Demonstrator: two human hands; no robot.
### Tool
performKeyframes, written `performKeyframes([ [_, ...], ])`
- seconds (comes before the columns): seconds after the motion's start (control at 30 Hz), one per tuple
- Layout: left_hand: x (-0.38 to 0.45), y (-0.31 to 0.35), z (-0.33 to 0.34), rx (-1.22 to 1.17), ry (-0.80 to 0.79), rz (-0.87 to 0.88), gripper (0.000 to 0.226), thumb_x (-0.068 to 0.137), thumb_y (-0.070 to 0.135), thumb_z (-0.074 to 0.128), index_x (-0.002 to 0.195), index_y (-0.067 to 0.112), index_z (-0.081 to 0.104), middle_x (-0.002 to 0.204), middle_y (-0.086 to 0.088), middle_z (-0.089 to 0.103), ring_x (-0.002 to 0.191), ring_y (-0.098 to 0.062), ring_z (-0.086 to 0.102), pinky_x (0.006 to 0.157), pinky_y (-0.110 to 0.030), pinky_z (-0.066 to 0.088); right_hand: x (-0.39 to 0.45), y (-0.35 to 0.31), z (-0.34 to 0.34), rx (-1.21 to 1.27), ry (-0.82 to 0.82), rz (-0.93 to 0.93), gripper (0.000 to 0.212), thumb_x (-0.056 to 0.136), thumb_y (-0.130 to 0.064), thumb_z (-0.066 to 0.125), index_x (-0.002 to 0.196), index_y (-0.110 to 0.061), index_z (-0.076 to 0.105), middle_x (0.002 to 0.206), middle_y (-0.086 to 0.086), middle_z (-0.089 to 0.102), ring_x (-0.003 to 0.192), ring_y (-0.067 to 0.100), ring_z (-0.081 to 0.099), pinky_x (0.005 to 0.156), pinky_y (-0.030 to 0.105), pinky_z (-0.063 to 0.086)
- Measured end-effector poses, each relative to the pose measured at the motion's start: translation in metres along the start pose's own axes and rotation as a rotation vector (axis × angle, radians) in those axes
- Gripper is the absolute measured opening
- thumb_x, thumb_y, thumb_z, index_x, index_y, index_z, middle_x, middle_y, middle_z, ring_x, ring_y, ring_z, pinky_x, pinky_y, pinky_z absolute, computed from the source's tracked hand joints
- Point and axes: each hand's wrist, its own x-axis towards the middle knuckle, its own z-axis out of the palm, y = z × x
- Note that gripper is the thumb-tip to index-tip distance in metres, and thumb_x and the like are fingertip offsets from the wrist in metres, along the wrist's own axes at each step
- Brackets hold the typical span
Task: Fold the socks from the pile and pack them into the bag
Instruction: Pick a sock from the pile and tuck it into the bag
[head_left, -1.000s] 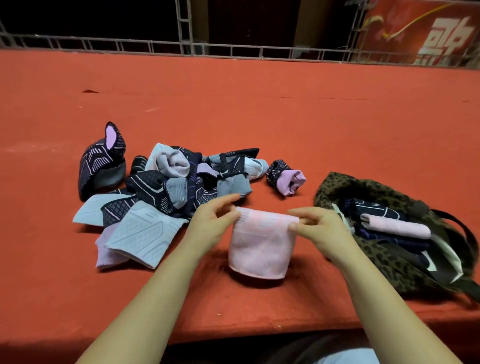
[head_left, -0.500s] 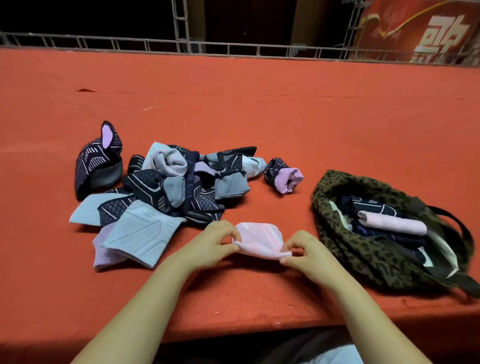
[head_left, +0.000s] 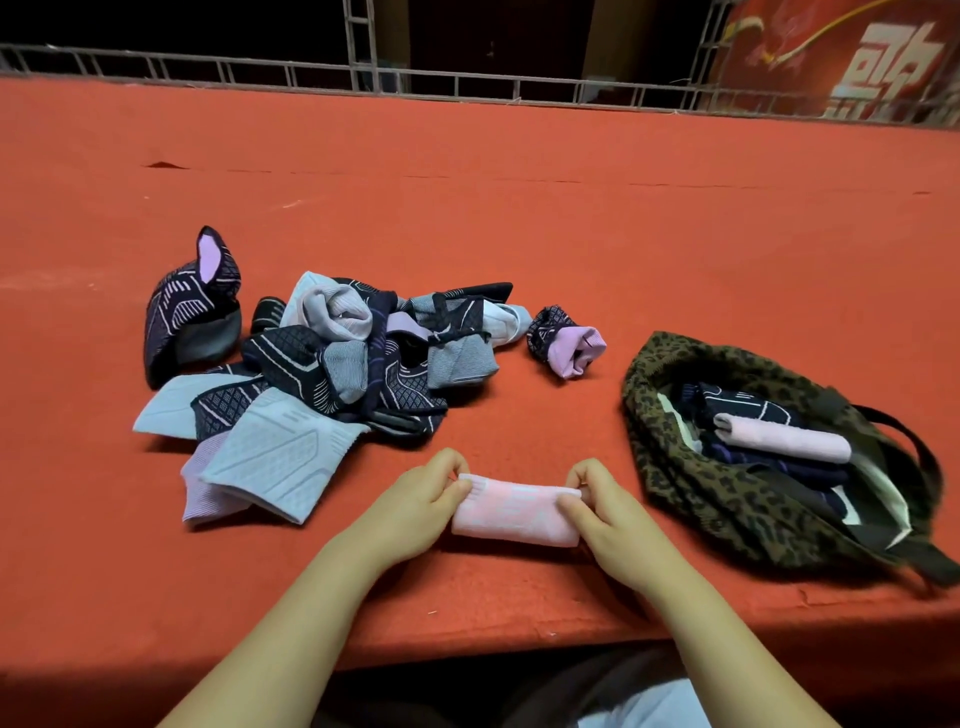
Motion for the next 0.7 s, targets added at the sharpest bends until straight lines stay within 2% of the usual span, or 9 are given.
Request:
performKeyframes([
  [0.1,0.002,0.005,0.006,-0.024,0.079,-0.075,0.004,0.096,0.028,0.045,0.093,0.030,0.043,0.067,0.007,0.049,0.067,-0.011,0.047,0.057,-0.028,0.029,0.005,-0.001,0.008,0.024,0.109,0.041,0.011,0.092,-0.019,0.053,0.089,-0.023,0.043,0.063,-0.007,0.044,0.057,0.004,0.040,0.060,0.031,0.033],
  [0.17,0.005,0.007,0.011,-0.025,0.121,-0.142,0.012,0.095,0.030,0.046,0.107,0.027,0.046,0.065,0.007,0.050,0.071,-0.016,0.050,0.060,-0.031,0.029,0.012,0.000,0.012,0.004,0.152,0.093,0.013,0.092,-0.020,0.055,0.096,-0.023,0.043,0.063,-0.007,0.046,0.058,0.006,0.044,0.061,0.031,0.034],
  [0.27,0.008,0.007,0.019,-0.009,0.131,-0.244,0.030,0.093,0.040,0.049,0.118,0.025,0.048,0.076,0.007,0.057,0.087,-0.019,0.055,0.073,-0.031,0.037,0.020,0.004,0.020,-0.158,0.128,0.194,0.025,0.091,-0.025,0.054,0.113,-0.019,0.042,0.074,-0.001,0.058,0.081,0.027,0.060,0.070,0.034,0.040],
  [0.33,0.011,0.001,0.025,0.216,0.110,-0.292,0.037,0.089,0.051,0.048,0.117,0.027,0.054,0.103,0.005,0.060,0.109,-0.021,0.051,0.093,-0.033,0.037,0.022,0.004,0.025,-0.294,0.090,0.259,0.028,0.091,-0.031,0.050,0.117,-0.020,0.045,0.096,0.005,0.065,0.096,0.030,0.061,0.076,0.035,0.043],
  [0.37,0.010,-0.002,0.027,0.325,0.094,-0.312,0.040,0.087,0.057,0.047,0.114,0.029,0.057,0.116,0.005,0.056,0.118,-0.020,0.044,0.102,-0.035,0.031,0.023,0.004,0.026,-0.358,0.066,0.278,0.027,0.092,-0.033,0.047,0.115,-0.020,0.048,0.104,0.006,0.064,0.100,0.030,0.060,0.079,0.035,0.044],
  [0.43,0.010,-0.006,0.031,0.362,0.062,-0.344,0.044,0.083,0.063,0.048,0.110,0.030,0.059,0.136,0.006,0.043,0.132,-0.019,0.029,0.113,-0.042,0.014,0.022,0.003,0.026,-0.455,-0.005,0.301,0.027,0.092,-0.038,0.042,0.107,-0.019,0.054,0.112,0.008,0.060,0.104,0.030,0.057,0.084,0.038,0.046],
  [0.53,0.008,-0.007,0.037,0.323,-0.009,-0.342,0.050,0.081,0.066,0.049,0.108,0.025,0.061,0.154,0.004,0.021,0.145,-0.019,0.003,0.114,-0.047,-0.006,0.015,-0.001,0.016,-0.426,-0.108,0.364,0.036,0.089,-0.052,0.042,0.098,-0.020,0.057,0.111,0.007,0.059,0.103,0.029,0.057,0.081,0.035,0.044],
  [0.63,0.007,0.000,0.045,0.358,-0.088,-0.288,0.055,0.083,0.064,0.047,0.119,0.023,0.058,0.157,0.004,0.015,0.145,-0.019,-0.002,0.114,-0.046,-0.008,0.004,-0.007,0.007,-0.461,-0.205,0.423,0.037,0.086,-0.058,0.043,0.084,-0.022,0.052,0.109,0.006,0.064,0.099,0.026,0.058,0.071,0.031,0.037],
  [0.7,0.007,0.008,0.050,0.251,-0.062,-0.243,0.046,0.086,0.056,0.051,0.120,0.024,0.056,0.147,0.005,0.035,0.143,-0.018,0.016,0.115,-0.042,0.005,-0.001,-0.009,0.003,-0.455,-0.243,0.444,0.039,0.085,-0.059,0.044,0.088,-0.020,0.051,0.108,0.006,0.064,0.094,0.025,0.058,0.067,0.032,0.036],
])
